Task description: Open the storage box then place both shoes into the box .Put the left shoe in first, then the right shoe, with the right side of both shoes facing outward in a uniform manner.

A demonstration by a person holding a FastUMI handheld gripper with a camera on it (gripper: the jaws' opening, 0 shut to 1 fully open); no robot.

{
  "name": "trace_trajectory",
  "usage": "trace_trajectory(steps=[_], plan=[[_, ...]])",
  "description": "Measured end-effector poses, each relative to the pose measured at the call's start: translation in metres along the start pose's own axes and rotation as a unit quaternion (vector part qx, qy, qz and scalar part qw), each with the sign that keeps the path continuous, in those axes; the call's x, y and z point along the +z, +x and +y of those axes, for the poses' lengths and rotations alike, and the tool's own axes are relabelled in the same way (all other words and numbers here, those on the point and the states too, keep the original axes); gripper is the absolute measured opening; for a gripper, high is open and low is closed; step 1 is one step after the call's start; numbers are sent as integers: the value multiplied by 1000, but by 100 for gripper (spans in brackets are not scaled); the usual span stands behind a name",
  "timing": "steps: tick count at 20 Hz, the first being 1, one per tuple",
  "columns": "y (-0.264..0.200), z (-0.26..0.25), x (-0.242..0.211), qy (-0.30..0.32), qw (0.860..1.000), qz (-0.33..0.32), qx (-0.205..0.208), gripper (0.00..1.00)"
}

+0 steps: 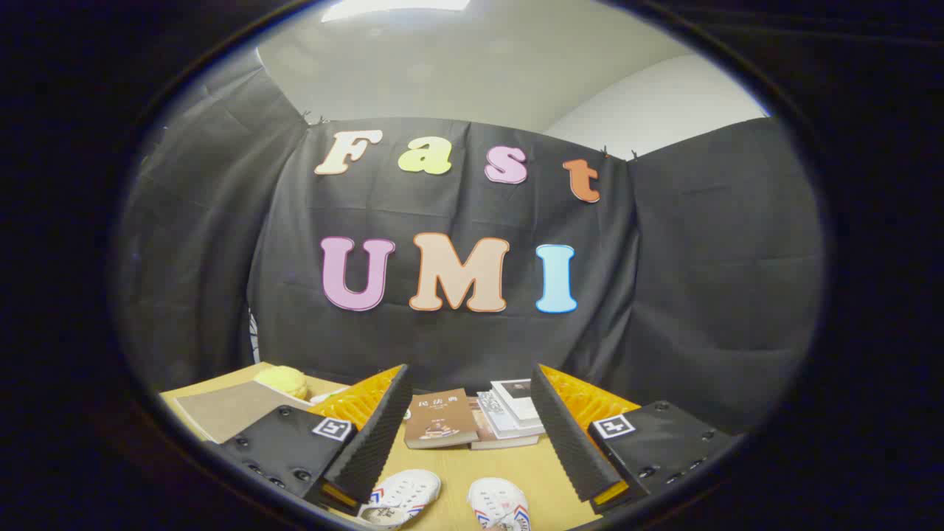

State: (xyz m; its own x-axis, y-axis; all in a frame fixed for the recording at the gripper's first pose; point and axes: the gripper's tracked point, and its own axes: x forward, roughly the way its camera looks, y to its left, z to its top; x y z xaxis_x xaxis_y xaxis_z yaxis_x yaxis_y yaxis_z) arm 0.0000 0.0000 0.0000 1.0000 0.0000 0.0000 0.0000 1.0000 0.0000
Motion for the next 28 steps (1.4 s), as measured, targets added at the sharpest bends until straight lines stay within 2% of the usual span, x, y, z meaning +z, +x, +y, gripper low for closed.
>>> trace_trajectory(steps=[10,21,28], plan=[[6,-4,-10,1,1000,1,19,100],[15,-17,-11,16,1000,0,15,100],[15,-4,-12,47,997,4,65,100]])
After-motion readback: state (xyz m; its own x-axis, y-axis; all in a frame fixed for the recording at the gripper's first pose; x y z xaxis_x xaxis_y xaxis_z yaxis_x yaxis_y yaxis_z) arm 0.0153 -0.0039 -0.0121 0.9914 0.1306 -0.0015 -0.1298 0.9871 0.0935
